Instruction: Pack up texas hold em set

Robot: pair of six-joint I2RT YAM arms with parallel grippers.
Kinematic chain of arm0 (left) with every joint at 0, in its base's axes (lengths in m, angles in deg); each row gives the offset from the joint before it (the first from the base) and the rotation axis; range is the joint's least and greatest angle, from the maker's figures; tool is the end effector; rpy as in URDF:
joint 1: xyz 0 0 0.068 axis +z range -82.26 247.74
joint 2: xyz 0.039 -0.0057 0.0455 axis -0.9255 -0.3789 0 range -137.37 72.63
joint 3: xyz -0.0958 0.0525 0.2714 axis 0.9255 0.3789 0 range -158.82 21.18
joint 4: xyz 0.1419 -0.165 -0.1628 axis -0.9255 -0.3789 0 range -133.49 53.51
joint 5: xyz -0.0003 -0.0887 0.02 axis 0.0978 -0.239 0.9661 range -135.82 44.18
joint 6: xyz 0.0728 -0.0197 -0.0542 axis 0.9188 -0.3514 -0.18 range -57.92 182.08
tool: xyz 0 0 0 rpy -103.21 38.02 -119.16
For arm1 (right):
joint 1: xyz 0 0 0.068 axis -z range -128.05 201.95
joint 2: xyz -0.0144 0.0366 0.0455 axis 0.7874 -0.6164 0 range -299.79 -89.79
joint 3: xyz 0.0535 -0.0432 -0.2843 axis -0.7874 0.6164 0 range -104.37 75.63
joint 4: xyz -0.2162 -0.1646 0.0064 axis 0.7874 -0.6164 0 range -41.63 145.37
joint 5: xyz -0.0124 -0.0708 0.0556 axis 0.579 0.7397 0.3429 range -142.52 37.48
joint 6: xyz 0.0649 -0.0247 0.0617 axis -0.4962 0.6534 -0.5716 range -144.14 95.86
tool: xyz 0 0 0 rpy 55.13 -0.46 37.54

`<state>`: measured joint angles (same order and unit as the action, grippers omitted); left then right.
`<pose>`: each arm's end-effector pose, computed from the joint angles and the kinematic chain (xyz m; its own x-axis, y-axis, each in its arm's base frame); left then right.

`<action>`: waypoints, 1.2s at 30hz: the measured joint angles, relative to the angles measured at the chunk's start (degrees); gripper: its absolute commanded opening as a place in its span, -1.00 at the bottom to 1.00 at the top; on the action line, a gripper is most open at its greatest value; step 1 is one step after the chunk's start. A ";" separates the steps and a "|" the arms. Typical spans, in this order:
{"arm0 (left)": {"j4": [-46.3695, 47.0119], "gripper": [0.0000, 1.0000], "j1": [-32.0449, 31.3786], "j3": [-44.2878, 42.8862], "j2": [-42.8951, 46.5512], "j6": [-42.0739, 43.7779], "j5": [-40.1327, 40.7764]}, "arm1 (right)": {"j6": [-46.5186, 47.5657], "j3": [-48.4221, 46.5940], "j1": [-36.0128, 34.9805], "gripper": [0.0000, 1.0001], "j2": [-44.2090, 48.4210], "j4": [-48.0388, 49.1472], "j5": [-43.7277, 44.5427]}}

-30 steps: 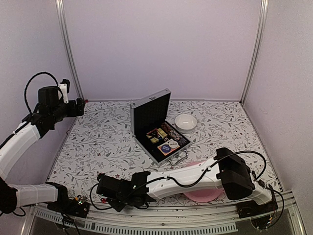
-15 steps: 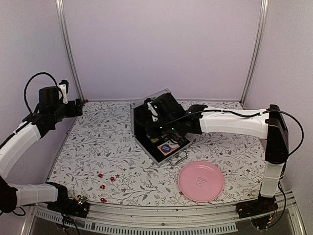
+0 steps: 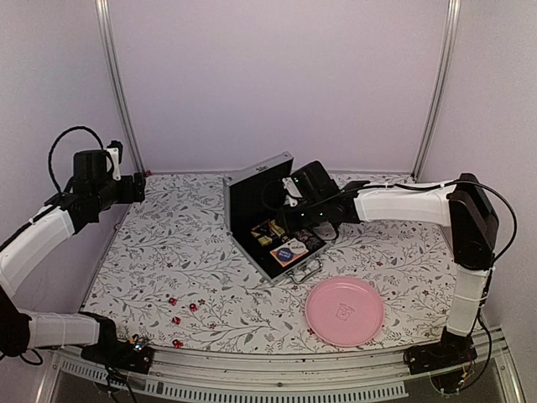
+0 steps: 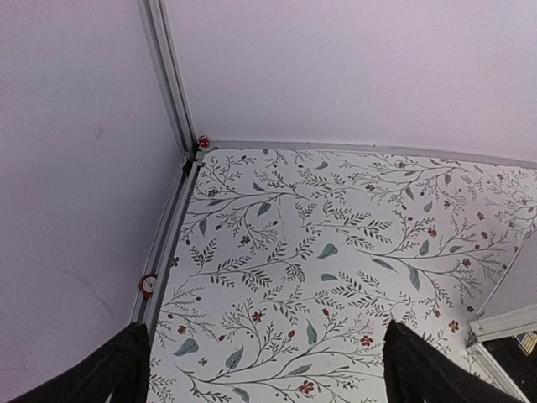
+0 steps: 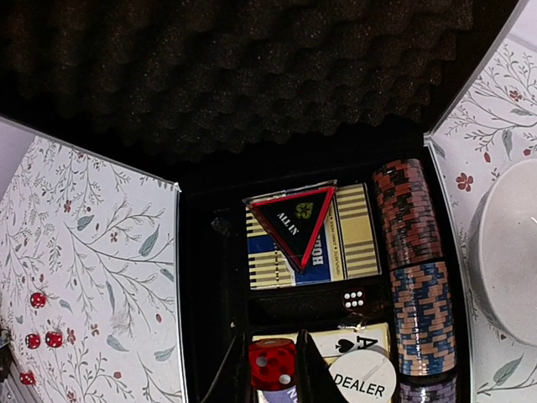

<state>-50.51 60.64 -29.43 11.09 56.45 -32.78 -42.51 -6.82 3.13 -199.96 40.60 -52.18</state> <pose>0.2883 -0.0168 0.3083 -0.4087 -0.0455 -0.9116 -0.1233 0.9924 0.0057 0.3221 0.3675 0.2080 -0.6584 -0.2739 -0.7011 -0.5714 0.7882 0.2287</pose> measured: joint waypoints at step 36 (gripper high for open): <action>0.07 0.92 0.00 0.11 -0.46 -0.04 -2.19 | 2.34 -7.63 0.09 -0.95 -15.02 -2.36 2.89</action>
<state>-50.44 60.64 -29.32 10.63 56.41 -34.97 -40.17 -14.45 3.22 -214.97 38.24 -49.29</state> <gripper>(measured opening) 0.962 0.138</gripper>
